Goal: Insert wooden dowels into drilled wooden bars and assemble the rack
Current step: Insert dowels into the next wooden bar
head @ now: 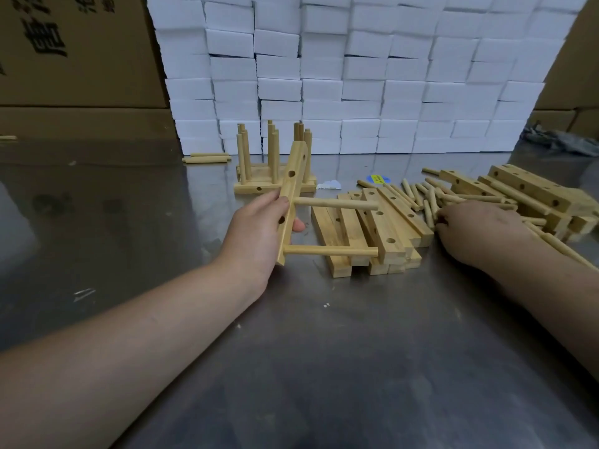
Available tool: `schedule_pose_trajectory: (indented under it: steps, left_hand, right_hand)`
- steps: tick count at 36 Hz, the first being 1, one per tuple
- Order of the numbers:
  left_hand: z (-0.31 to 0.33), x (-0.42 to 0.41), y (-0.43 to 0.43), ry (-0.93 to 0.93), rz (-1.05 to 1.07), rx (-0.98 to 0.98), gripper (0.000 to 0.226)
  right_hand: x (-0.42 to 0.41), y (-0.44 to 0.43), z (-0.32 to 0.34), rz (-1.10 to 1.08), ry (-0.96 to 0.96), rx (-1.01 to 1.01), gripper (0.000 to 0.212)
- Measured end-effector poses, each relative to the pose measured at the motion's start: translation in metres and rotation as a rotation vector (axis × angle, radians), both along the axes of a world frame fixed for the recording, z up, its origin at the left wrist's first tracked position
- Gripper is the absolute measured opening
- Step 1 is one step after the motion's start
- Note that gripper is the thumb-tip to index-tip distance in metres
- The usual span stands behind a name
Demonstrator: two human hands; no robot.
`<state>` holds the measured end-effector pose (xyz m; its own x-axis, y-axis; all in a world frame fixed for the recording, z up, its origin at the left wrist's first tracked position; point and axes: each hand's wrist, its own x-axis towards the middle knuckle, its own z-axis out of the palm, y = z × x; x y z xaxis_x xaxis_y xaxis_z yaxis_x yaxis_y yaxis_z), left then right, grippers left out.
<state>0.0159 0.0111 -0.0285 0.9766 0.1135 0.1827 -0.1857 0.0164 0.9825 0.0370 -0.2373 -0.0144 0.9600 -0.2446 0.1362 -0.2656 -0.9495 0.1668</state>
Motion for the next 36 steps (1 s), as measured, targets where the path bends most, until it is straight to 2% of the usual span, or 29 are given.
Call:
schedule_pose_trajectory:
  steps: [13,18,32,36]
  left_hand:
    - [-0.002,0.002,0.001,-0.005,0.002,0.016,0.022]
    - [-0.004,0.004,0.002,-0.006,-0.001,0.025,0.022]
    - [-0.004,0.003,0.002,-0.017,0.003,0.027,0.024]
    - [-0.003,0.001,0.002,-0.023,0.002,0.029,0.024]
  right_hand:
    - [0.007,-0.004,-0.007,-0.010,-0.100,0.058,0.018]
    - [0.005,-0.003,-0.008,0.061,-0.063,0.037,0.040]
    - [0.003,0.000,-0.001,0.024,-0.063,0.095,0.023]
    - [0.002,0.000,0.002,-0.028,-0.132,0.127,0.010]
